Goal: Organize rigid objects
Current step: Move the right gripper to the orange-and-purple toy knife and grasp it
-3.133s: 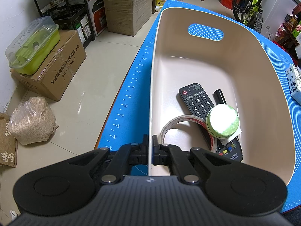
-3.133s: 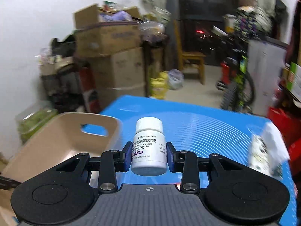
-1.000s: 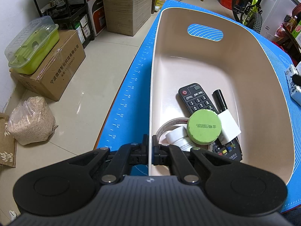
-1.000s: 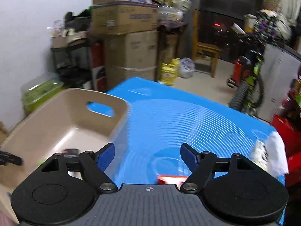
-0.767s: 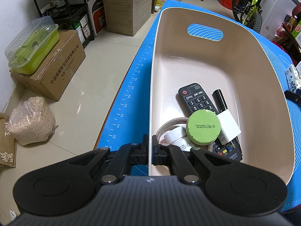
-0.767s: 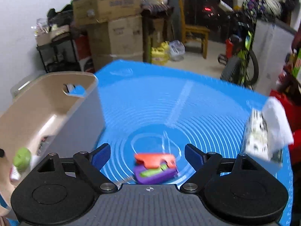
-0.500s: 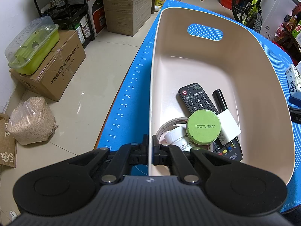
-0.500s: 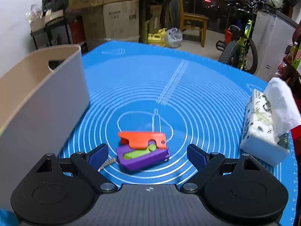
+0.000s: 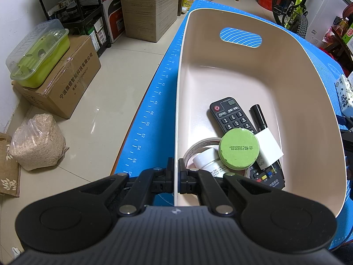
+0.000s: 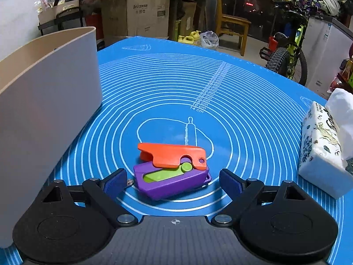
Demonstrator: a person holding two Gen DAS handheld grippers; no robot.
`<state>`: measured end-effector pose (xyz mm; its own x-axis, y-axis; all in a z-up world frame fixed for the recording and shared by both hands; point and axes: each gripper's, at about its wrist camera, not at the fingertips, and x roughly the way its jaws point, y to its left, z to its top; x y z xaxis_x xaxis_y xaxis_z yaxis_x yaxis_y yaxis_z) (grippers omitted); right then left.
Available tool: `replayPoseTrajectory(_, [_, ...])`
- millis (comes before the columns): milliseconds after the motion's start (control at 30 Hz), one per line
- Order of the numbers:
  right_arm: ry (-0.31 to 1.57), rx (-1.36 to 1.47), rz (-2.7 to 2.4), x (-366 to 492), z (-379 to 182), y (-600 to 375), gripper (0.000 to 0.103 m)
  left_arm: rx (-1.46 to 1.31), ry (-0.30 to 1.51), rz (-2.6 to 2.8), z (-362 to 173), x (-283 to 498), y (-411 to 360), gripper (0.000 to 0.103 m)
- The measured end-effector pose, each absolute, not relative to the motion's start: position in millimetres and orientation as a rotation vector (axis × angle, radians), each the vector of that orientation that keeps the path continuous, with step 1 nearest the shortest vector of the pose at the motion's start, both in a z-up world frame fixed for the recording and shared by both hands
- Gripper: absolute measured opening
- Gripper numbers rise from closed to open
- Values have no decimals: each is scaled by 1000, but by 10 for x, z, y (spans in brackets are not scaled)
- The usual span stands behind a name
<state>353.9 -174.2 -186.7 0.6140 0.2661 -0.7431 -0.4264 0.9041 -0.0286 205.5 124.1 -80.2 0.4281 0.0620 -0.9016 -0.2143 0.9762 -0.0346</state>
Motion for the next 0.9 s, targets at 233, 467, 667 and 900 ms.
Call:
replayPoseTrajectory(233, [759,-132,421,3487,-1934,-1844,78,-152,1116,174,-803,2057,1241,3])
replayPoseTrajectory(467, [727,-150,374,3389,-1947,-1854,78,-153,1117,173,-801,2057,1232,3])
replayPoseTrajectory(667, [672,-154,340,3251,-1827,-1921,78,-152,1117,174,-804,2058,1238,3])
replayPoseTrajectory(900, [589,-141,339,3145,-1537,-1967,78,-152,1117,174,-804,2059,1238,3])
